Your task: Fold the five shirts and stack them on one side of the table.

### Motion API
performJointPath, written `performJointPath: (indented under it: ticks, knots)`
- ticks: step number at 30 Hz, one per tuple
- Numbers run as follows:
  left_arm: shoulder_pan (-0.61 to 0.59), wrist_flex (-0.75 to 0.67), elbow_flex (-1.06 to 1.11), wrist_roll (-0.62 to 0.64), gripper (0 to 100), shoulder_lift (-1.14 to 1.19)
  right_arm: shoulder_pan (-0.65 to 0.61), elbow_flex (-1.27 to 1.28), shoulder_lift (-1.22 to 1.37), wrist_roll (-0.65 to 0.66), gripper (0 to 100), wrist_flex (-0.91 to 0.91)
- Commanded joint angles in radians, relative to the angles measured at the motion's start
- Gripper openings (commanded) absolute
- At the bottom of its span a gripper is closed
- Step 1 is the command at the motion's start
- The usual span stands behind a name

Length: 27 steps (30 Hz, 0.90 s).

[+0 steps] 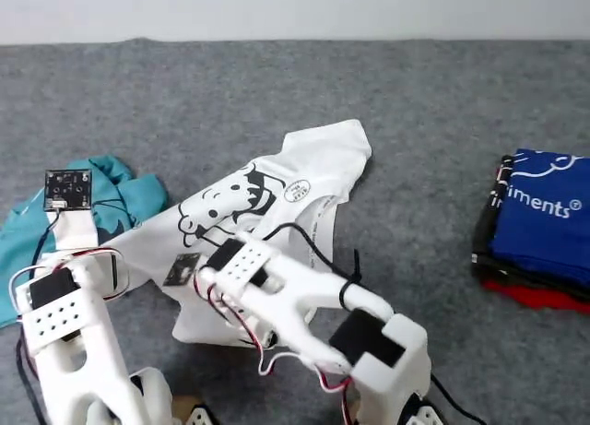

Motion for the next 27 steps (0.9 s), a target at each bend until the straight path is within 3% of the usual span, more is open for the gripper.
performJointPath:
  ticks: [1, 6, 11, 18, 27]
  knots:
    - [-0.011, -0.014, -0.068, 0.008, 0, -0.018, 0.053, -0.017, -0.002, 0.040, 1.1, 0.067]
    - [-0.005, 0.011, -0.133, 0.008, 0, -0.018, 0.148, -0.104, -0.018, 0.058, 1.1, 0.165]
    - [0.057, 0.164, -0.259, 0.008, 0, -0.018, 0.291, -0.256, -0.119, 0.075, 1.0, 0.269]
    - [0.253, 0.336, -0.512, 0.008, 0, -0.018, 0.489, -0.531, -0.292, 0.181, 1.0, 0.380]
    - [0.474, 0.350, -0.762, 0.008, 0, -0.018, 0.688, -0.956, -0.398, 0.304, 1.0, 0.386]
